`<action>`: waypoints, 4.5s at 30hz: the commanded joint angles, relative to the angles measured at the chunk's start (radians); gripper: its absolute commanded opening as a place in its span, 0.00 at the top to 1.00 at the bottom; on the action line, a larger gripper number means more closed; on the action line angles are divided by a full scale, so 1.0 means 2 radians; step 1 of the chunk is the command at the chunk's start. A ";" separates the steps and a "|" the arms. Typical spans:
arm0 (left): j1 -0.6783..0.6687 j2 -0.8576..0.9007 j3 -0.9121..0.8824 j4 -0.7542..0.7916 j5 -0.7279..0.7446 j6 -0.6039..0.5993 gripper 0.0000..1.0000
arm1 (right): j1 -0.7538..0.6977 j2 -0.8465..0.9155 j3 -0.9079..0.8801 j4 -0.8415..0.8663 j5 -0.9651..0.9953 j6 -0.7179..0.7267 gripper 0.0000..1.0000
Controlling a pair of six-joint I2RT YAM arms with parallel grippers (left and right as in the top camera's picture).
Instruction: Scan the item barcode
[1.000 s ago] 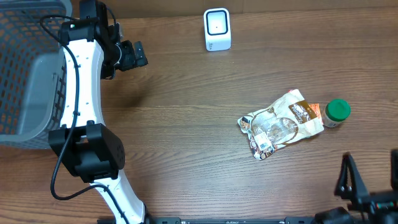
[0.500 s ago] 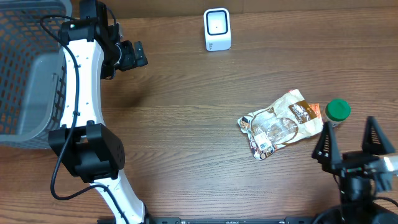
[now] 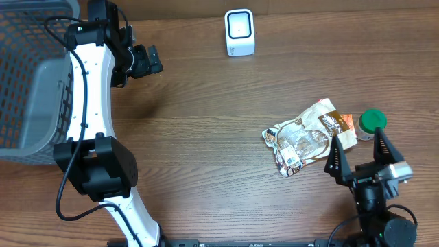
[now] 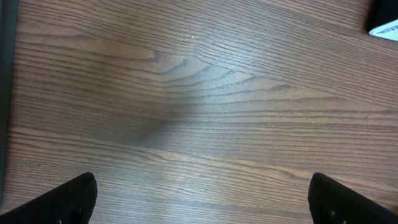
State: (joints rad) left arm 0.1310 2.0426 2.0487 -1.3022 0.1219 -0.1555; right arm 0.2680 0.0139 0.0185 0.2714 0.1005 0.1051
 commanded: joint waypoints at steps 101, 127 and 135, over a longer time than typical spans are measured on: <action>-0.027 -0.358 0.000 -0.005 -0.003 -0.005 0.00 | -0.003 -0.005 -0.005 -0.173 -0.007 0.002 0.00; -0.027 -0.611 -0.445 -0.005 -0.003 -0.005 0.00 | -0.003 -0.005 -0.005 -0.173 -0.007 0.002 0.00; -0.027 -0.694 -0.556 0.008 0.005 -0.021 0.00 | -0.003 -0.005 -0.005 -0.173 -0.007 0.002 0.00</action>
State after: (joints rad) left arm 0.0788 0.6968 0.9886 -1.2987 0.1230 -0.1604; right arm 0.2680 0.0139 0.0185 -0.0784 0.0856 0.1047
